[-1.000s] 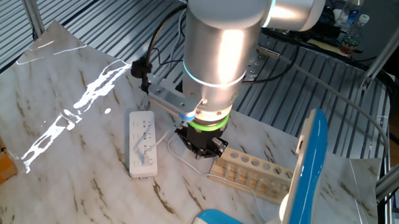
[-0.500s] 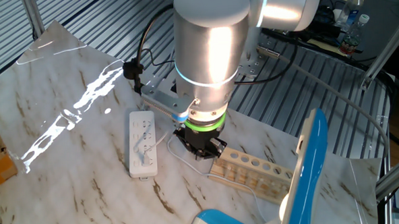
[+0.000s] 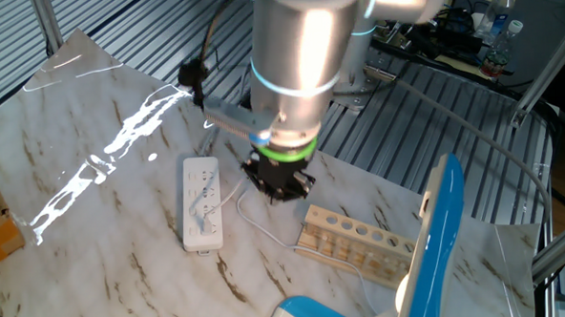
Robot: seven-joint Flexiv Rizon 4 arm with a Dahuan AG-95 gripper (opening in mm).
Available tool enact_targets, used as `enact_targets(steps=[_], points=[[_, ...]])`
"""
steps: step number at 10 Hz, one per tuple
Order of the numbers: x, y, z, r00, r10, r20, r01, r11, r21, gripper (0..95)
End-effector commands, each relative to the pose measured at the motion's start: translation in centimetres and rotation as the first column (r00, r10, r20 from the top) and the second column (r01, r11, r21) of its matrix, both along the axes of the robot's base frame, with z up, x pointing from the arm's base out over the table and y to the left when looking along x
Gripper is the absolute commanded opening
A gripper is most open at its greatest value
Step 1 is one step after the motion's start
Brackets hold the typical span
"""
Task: Plug in the power cord of the desk lamp, turn on the socket, and light up the desk lamp
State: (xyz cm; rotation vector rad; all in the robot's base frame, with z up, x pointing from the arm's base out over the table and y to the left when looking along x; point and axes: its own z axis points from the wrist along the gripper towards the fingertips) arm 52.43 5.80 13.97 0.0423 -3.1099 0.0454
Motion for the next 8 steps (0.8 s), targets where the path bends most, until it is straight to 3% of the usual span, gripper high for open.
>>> enact_targets(steps=[1, 2, 5, 8], points=[[-0.4, -1.6, 1.1, 1.0, 0.0, -0.006, 0.0, 1.0, 0.008, 0.0], [-1.0, -2.9, 1.8, 1.0, 0.02, -0.008, -0.02, 1.0, 0.009, 0.0], [-2.4, -5.0, 2.8, 1.0, 0.03, -0.003, -0.029, 0.999, 0.017, 0.0], [-2.0, -5.5, 3.2, 0.997, 0.072, -0.008, -0.072, 0.997, 0.022, 0.0]])
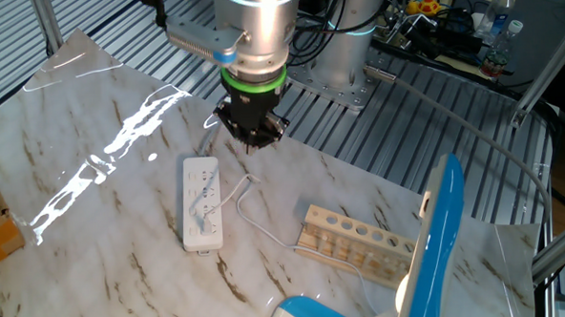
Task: Plug in the power cord of the desk lamp, turn on the socket, and light up the desk lamp
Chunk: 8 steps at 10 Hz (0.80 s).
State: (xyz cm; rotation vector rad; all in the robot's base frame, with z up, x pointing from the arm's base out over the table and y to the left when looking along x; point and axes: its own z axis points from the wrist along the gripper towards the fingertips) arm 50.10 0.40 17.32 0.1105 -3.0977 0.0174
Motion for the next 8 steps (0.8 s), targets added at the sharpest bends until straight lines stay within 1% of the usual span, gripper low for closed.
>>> enact_targets(steps=[1, 2, 4, 5, 6, 8], points=[[0.3, -0.06, -0.17, 0.999, 0.048, 0.003, -0.048, 0.999, 0.023, 0.0], [0.3, -0.06, -0.19, 0.998, 0.066, 0.001, -0.066, 0.997, 0.033, 19.0], [0.31, -0.04, -0.32, 0.996, 0.092, -0.01, -0.092, 0.995, 0.04, 19.0], [0.31, -0.04, -0.32, 0.994, 0.107, -0.021, -0.106, 0.993, 0.048, 19.0], [0.31, -0.04, -0.32, 0.993, 0.111, -0.025, -0.11, 0.993, 0.053, 19.0], [0.31, -0.04, -0.32, 0.993, 0.117, -0.028, -0.116, 0.992, 0.052, 19.0]])
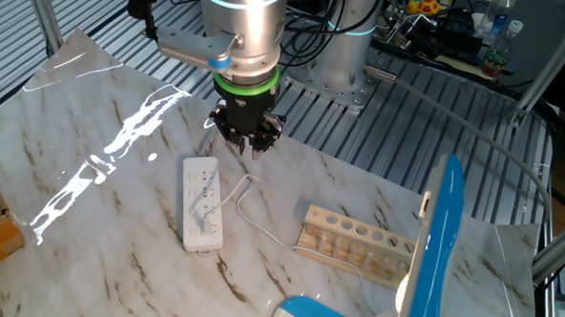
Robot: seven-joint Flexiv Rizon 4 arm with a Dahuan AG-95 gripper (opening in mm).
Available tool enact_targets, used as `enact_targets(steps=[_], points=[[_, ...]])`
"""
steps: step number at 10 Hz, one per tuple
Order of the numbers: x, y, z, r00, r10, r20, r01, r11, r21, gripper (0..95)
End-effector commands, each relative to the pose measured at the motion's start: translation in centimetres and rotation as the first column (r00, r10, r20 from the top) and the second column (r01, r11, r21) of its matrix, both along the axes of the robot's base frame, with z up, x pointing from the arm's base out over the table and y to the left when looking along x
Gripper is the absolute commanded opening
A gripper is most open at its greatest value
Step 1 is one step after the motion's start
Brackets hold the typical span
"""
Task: Plug in the power cord of the desk lamp, turn on the socket, and light up the desk lamp
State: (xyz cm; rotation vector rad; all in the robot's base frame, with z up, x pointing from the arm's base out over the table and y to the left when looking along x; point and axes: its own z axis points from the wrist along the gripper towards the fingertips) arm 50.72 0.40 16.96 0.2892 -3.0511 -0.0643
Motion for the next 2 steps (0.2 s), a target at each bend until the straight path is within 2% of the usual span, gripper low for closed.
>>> enact_targets(steps=[1, 2], points=[[-0.31, -0.04, 0.04, 1.0, -0.004, 0.006, 0.004, 1.0, -0.006, 19.0], [-0.31, -0.04, 0.04, 1.0, -0.008, 0.005, 0.008, 1.0, -0.008, 19.0]])
